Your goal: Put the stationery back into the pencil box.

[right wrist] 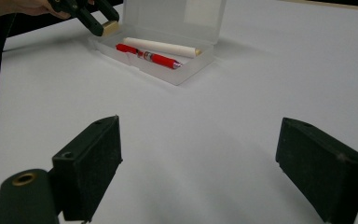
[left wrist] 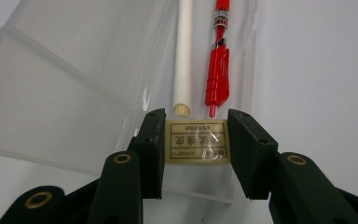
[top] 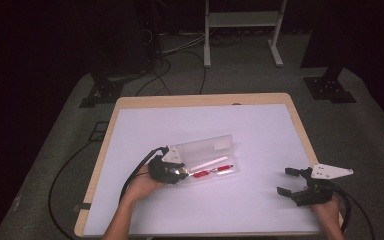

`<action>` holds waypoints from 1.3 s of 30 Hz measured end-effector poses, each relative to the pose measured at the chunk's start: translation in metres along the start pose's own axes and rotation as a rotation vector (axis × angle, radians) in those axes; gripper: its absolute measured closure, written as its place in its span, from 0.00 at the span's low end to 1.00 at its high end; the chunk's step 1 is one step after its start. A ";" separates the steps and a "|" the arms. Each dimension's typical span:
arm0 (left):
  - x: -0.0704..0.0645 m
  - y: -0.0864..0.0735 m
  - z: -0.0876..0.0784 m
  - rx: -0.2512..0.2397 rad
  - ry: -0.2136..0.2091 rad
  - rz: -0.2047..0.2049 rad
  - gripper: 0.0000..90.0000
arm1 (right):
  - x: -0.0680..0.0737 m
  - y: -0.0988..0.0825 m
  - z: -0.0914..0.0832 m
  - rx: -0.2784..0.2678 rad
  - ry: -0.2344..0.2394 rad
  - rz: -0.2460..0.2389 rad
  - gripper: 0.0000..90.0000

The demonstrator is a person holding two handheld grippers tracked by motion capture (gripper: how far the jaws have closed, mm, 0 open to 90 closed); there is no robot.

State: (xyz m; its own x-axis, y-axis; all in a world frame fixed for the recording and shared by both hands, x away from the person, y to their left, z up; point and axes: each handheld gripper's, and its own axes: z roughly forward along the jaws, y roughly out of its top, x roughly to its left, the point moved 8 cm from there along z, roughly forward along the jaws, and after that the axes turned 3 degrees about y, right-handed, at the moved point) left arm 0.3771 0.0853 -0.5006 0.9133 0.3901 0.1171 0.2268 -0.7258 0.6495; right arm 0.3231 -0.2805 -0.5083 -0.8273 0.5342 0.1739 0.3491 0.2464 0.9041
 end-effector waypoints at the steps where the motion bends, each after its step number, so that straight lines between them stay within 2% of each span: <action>1: 0.000 0.000 0.000 0.000 0.000 0.000 0.65 | 0.000 0.000 0.000 0.000 -0.001 -0.001 0.15; 16: 0.001 -0.005 0.002 0.010 -0.008 -0.009 0.64 | 0.000 0.000 0.000 0.001 -0.002 0.000 0.15; 18: 0.003 -0.004 0.002 0.010 -0.002 -0.024 0.57 | 0.000 0.000 0.000 0.000 -0.001 0.001 0.15; 39: -0.006 0.004 -0.008 -0.049 -0.022 -0.034 0.51 | 0.000 0.000 0.000 0.003 -0.004 0.004 0.15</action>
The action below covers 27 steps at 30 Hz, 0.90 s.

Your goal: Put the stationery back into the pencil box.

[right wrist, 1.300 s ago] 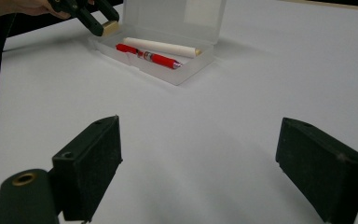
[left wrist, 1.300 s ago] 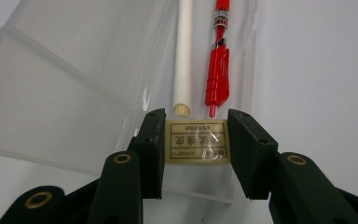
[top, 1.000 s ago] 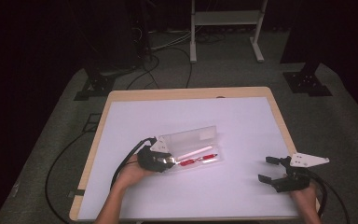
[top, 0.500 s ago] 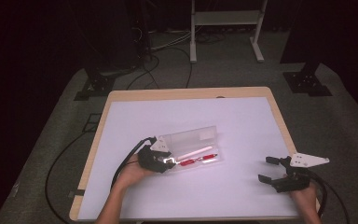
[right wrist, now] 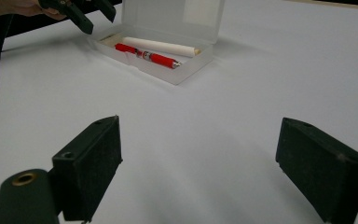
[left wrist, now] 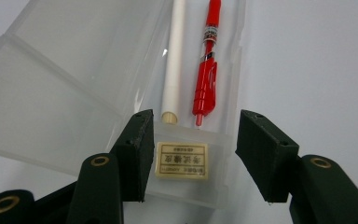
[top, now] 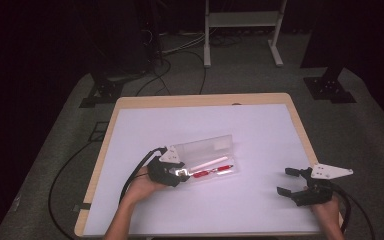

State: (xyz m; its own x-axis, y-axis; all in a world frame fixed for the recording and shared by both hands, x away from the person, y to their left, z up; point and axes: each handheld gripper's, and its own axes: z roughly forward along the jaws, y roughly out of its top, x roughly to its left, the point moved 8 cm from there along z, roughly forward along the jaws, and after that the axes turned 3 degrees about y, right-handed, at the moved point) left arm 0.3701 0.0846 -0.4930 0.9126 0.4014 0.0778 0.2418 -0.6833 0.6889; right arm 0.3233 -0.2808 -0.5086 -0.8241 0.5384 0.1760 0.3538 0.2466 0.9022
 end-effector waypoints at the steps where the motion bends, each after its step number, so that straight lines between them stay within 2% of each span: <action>1: -0.001 0.000 0.000 -0.003 -0.001 0.002 0.51 | 0.000 0.000 0.000 -0.001 0.000 0.001 0.15; 4: -0.003 0.001 -0.002 -0.011 -0.017 -0.001 0.50 | 0.000 0.000 0.000 -0.003 -0.001 -0.002 0.15; 9: -0.006 0.001 -0.003 -0.008 -0.021 -0.004 0.48 | 0.000 0.000 0.000 -0.006 -0.002 0.000 0.15; 18: -0.011 0.002 -0.010 -0.021 -0.007 0.011 0.45 | 0.000 0.000 0.000 -0.001 -0.003 0.002 0.15; 27: -0.014 -0.006 -0.015 -0.027 -0.004 0.001 0.43 | 0.000 0.000 0.000 0.001 -0.005 0.004 0.15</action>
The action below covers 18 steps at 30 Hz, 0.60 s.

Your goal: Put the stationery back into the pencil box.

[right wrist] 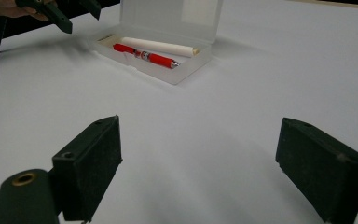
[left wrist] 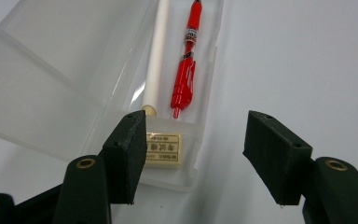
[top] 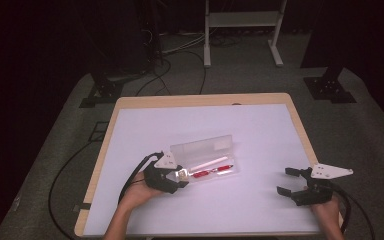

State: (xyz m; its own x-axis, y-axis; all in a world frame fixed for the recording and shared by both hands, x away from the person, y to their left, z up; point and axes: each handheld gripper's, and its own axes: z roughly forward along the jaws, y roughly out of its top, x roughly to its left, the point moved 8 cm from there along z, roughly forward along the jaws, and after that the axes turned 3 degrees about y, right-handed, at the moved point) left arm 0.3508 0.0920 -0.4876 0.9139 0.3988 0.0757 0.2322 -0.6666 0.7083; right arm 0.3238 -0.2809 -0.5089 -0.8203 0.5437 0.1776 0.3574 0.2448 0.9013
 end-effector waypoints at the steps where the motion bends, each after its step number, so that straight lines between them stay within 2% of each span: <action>1: 0.000 -0.001 -0.001 0.002 0.000 -0.003 0.42 | 0.000 0.000 0.000 0.001 0.000 0.000 0.15; 13: -0.004 -0.007 -0.010 -0.028 0.016 -0.021 0.40 | 0.000 0.000 0.000 0.004 -0.003 0.000 0.15; 14: -0.004 -0.008 -0.010 -0.023 0.017 -0.014 0.40 | 0.000 0.000 0.000 0.004 -0.003 0.000 0.15; 18: -0.005 -0.013 -0.011 -0.024 0.016 -0.028 0.40 | 0.000 0.000 0.001 0.005 -0.003 0.000 0.15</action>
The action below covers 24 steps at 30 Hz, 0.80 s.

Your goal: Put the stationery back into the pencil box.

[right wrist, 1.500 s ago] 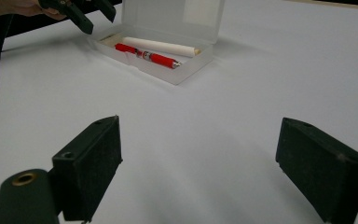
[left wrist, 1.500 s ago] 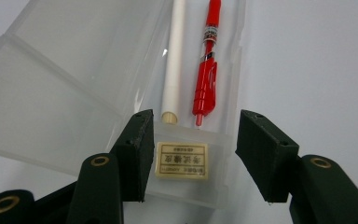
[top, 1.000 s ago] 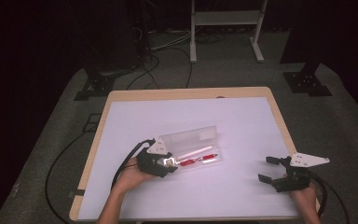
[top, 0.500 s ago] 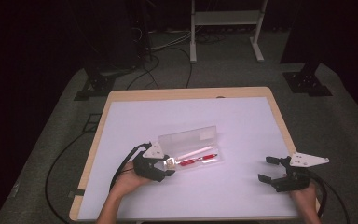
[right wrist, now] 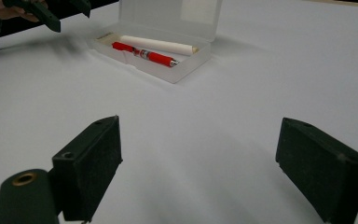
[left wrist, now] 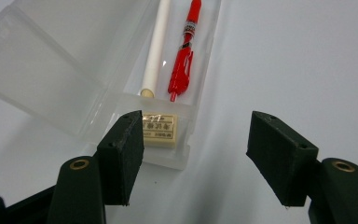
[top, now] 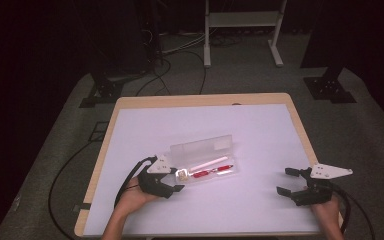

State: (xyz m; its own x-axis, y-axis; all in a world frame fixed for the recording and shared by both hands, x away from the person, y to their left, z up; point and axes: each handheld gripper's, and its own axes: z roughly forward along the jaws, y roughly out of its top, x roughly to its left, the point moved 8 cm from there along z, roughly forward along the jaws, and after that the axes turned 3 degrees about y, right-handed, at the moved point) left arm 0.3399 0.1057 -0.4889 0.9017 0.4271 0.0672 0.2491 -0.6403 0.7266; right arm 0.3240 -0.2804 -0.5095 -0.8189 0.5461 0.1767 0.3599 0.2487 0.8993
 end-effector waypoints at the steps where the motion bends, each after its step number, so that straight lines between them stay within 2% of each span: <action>1: 0.000 -0.001 0.000 -0.003 0.003 0.001 0.39 | 0.000 0.000 0.000 0.000 -0.001 0.000 0.15; 19: -0.005 -0.010 -0.010 -0.021 0.011 -0.012 0.35 | -0.001 0.000 0.001 0.005 -0.006 -0.001 0.15; 24: -0.006 -0.012 -0.012 -0.033 0.015 -0.028 0.33 | 0.000 0.000 0.001 0.006 -0.006 -0.001 0.15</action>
State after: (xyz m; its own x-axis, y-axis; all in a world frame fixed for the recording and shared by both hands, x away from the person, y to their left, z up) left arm 0.3270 0.1187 -0.4901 0.8890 0.4544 0.0570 0.2620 -0.6067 0.7505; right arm 0.3245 -0.2802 -0.5103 -0.8165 0.5508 0.1731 0.3614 0.2538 0.8972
